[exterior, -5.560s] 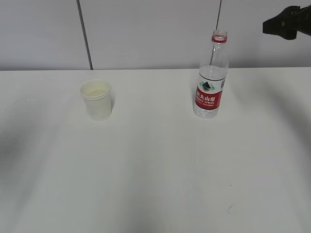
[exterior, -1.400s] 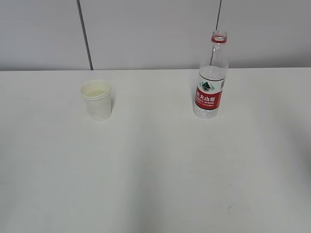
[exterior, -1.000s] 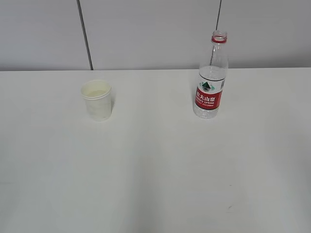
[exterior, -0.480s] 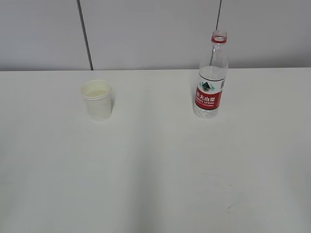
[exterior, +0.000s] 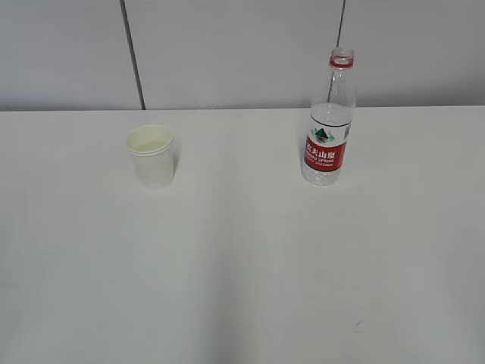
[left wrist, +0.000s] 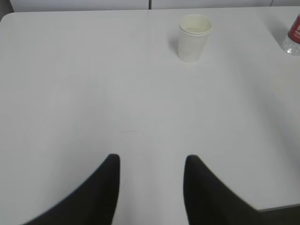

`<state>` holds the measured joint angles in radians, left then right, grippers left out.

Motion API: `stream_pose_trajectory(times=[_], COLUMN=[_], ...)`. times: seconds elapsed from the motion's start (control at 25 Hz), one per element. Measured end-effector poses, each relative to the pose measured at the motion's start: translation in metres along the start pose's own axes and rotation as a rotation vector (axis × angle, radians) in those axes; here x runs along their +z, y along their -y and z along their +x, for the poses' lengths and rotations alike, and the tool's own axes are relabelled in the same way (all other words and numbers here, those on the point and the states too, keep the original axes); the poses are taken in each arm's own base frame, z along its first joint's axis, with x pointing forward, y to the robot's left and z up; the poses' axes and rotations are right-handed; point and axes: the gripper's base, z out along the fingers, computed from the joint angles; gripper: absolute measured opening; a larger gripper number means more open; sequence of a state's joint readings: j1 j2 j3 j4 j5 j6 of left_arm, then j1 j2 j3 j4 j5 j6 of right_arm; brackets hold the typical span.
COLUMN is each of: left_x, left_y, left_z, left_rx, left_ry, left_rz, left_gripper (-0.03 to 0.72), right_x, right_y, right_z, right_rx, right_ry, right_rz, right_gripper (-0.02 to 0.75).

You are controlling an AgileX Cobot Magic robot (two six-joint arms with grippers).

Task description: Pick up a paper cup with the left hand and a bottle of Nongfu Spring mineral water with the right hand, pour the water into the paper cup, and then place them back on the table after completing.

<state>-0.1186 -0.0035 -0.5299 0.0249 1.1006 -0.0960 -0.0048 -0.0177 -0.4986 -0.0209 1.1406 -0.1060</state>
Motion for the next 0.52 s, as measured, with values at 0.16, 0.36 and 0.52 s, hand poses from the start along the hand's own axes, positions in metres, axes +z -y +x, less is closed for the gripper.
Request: stream_pose_trajectory(times=[0.16, 0.36, 0.52], left_x=[0.0, 0.0, 0.0], left_y=[0.0, 0.0, 0.0], left_z=[0.0, 0.0, 0.0], left_rx=[0.0, 0.0, 0.0], left_ry=[0.0, 0.0, 0.0], left_rz=[0.0, 0.0, 0.0], left_gripper=[0.29, 0.29, 0.29], right_x=[0.0, 0.0, 0.0], right_y=[0.0004, 0.0004, 0.0004], right_z=[0.0, 0.0002, 0.0002], right_rx=[0.005, 0.006, 0.007], right_ry=[0.0, -0.003, -0.003], right_rz=[0.004, 0.004, 0.004], right_gripper=[0.573, 0.573, 0.573])
